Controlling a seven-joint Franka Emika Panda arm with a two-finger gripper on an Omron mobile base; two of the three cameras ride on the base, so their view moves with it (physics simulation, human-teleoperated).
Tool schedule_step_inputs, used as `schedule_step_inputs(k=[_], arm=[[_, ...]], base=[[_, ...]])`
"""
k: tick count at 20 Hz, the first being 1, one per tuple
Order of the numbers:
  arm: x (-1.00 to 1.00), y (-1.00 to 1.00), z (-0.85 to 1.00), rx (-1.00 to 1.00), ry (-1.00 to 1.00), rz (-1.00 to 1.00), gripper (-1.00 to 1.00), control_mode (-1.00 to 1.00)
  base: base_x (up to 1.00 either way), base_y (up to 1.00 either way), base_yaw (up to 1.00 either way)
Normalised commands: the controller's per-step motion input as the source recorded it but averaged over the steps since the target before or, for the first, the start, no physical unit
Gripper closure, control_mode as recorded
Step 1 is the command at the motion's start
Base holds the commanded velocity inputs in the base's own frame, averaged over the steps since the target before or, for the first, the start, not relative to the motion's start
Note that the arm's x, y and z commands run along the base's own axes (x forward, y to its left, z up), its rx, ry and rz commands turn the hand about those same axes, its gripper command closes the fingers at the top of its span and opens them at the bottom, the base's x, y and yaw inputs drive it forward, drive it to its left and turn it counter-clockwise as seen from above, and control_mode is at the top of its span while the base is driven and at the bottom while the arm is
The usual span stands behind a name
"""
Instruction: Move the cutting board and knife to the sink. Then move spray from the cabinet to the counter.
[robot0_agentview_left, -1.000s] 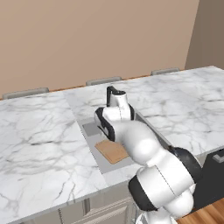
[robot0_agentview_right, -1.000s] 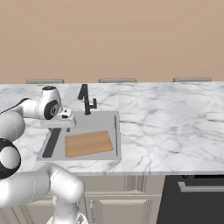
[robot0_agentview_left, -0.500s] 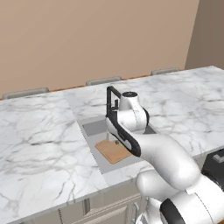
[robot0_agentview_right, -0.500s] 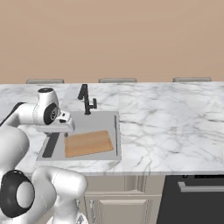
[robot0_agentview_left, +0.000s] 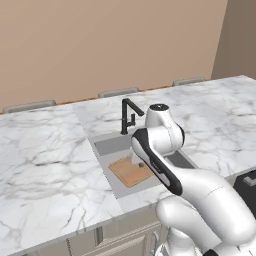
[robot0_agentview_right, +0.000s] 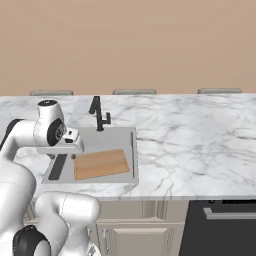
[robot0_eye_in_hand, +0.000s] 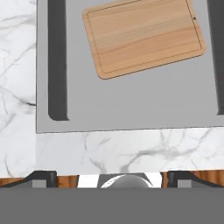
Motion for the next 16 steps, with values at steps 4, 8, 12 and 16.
schedule_step_inputs(k=[4, 8, 12, 16], arm=[[-0.06, -0.03, 0.01, 0.0, 0.0, -0.01, -1.0, -1.0], [0.0, 0.0, 0.0, 0.0, 0.0, 0.0, -1.0, 1.0], [0.0, 0.0, 0.0, 0.0, 0.0, 0.0, -1.0, 1.0], [0.0, 0.0, 0.0, 0.0, 0.0, 0.0, -1.0, 1.0]], base=[[0.0, 0.0, 0.0], [-0.08, 0.0, 0.0], [-0.64, 0.0, 0.0], [-0.74, 0.0, 0.05]])
